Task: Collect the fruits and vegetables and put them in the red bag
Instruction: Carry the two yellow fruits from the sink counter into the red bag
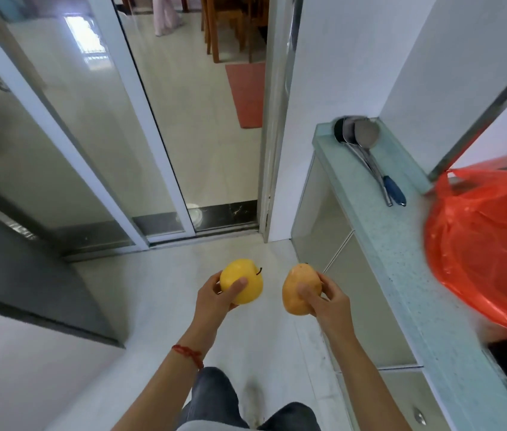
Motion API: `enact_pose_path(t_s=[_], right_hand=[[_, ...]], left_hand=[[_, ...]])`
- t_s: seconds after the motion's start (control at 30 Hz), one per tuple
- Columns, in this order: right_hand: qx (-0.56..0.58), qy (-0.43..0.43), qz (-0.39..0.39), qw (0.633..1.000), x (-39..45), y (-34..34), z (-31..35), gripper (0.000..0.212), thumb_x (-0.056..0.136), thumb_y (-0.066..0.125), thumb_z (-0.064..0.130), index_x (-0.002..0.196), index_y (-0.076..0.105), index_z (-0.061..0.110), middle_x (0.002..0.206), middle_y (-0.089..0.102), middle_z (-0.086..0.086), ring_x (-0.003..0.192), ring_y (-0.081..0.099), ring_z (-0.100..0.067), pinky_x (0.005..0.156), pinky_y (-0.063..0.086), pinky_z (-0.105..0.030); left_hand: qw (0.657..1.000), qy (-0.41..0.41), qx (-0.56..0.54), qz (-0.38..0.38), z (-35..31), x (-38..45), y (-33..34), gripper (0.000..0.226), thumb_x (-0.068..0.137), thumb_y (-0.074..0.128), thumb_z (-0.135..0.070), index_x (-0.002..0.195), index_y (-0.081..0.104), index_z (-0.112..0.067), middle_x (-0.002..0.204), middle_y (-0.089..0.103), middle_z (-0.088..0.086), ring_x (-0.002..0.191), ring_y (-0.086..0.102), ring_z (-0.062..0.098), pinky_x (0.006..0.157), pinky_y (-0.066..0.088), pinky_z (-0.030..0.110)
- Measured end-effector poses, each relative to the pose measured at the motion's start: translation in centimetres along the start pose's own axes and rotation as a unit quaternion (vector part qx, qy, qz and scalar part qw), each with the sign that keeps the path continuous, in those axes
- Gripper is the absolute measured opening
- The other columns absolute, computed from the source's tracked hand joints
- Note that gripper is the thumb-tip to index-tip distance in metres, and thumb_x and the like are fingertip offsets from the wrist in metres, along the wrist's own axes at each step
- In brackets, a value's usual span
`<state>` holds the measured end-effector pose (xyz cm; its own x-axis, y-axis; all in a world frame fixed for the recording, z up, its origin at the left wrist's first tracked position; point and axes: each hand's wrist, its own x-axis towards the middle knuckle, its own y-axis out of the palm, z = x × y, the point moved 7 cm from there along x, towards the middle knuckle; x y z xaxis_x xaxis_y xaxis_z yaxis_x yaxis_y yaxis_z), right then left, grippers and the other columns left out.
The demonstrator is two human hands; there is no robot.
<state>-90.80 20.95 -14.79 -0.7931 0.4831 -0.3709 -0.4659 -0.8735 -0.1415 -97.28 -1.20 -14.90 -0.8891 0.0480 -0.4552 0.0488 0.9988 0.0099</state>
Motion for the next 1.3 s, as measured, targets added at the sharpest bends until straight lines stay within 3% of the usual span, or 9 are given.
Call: enact_pose_path(t_s=[0.23,0.47,0.6,0.7,0.77,0.83,1.07,1.2,1.3], right_hand=[[0.007,0.007,-0.090,0.996,5.1,-2.4,1.6,0.052,0.076,0.073,0.020,0.123,0.055,0.013,0.114,0.058,-0.005,0.091,0.057,-0.014,0.076,0.048,-0.029],[0.077,0.044,-0.232,0.969,7.8,-6.0,2.2,0.050,0.075,0.074,0.017,0.122,0.056,0.013,0.113,0.059,-0.004,0.086,0.056,-0.006,0.069,0.046,-0.015],[0.106,0.060,-0.327,0.937,7.2,-8.6,2.2,0.046,0.076,0.072,0.012,0.119,0.057,0.015,0.107,0.059,-0.002,0.082,0.053,0.003,0.063,0.048,-0.009],[0.133,0.076,-0.388,0.909,5.8,-10.0,1.7,0.047,0.076,0.072,0.012,0.120,0.056,0.013,0.108,0.058,-0.003,0.084,0.055,-0.002,0.081,0.053,-0.032],[0.147,0.091,-0.425,0.888,4.7,-10.8,1.1,0.049,0.076,0.072,0.012,0.122,0.056,0.012,0.109,0.058,-0.004,0.089,0.055,-0.011,0.088,0.052,-0.043],[0.156,0.102,-0.458,0.869,3.6,-11.5,0.6,0.049,0.077,0.072,0.013,0.123,0.055,0.012,0.108,0.056,-0.003,0.094,0.054,-0.015,0.089,0.051,-0.045],[0.191,0.108,-0.525,0.822,1.3,-15.2,-1.1,0.053,0.077,0.072,0.015,0.126,0.053,0.012,0.113,0.057,-0.005,0.100,0.058,-0.020,0.090,0.051,-0.045],[0.203,0.095,-0.528,0.819,2.3,-18.3,-1.4,0.053,0.077,0.071,0.015,0.126,0.053,0.013,0.114,0.057,-0.006,0.084,0.058,-0.005,0.083,0.054,-0.040],[0.210,0.082,-0.522,0.822,3.8,-21.4,-1.3,0.052,0.077,0.072,0.014,0.126,0.053,0.012,0.112,0.058,-0.004,0.092,0.060,-0.015,0.086,0.053,-0.044]], left_hand=[[0.995,-0.005,0.051,0.081,-3.5,7.5,6.3,0.041,0.080,0.067,-0.019,0.118,0.051,-0.014,0.114,0.054,0.010,0.100,0.055,0.027,0.069,0.053,0.028],[0.966,-0.004,0.128,0.224,-6.7,13.7,14.8,0.046,0.080,0.068,-0.017,0.122,0.052,-0.010,0.112,0.056,0.009,0.100,0.057,0.027,0.068,0.053,0.027],[0.938,-0.014,0.173,0.300,-7.2,15.4,20.2,0.023,0.075,0.074,-0.022,0.092,0.058,-0.022,0.094,0.058,0.001,0.092,0.057,0.024,0.071,0.054,0.032],[0.909,-0.009,0.209,0.362,-7.2,14.9,23.9,0.020,0.081,0.068,-0.017,0.096,0.056,-0.016,0.090,0.058,0.000,0.085,0.059,0.019,0.071,0.055,0.030],[0.892,-0.009,0.220,0.395,-6.9,14.3,26.2,0.020,0.083,0.065,-0.013,0.099,0.054,-0.011,0.086,0.057,-0.001,0.084,0.058,0.019,0.059,0.055,0.019],[0.877,-0.014,0.237,0.419,-6.3,13.7,28.2,0.021,0.083,0.064,-0.012,0.101,0.054,-0.009,0.087,0.057,0.003,0.086,0.056,0.023,0.053,0.053,0.016],[0.828,-0.035,0.258,0.496,-4.3,11.2,34.1,0.027,0.082,0.065,-0.015,0.106,0.052,-0.014,0.093,0.058,0.001,0.088,0.058,0.022,0.072,0.053,0.032],[0.818,-0.021,0.274,0.505,-3.6,10.8,37.7,0.054,0.068,0.074,-0.033,0.113,0.052,-0.013,0.109,0.055,0.010,0.100,0.057,0.028,0.074,0.054,0.033],[0.820,-0.018,0.269,0.504,-3.5,10.6,40.9,0.068,0.058,0.074,-0.043,0.115,0.054,-0.012,0.111,0.058,0.011,0.100,0.059,0.028,0.078,0.054,0.037]])
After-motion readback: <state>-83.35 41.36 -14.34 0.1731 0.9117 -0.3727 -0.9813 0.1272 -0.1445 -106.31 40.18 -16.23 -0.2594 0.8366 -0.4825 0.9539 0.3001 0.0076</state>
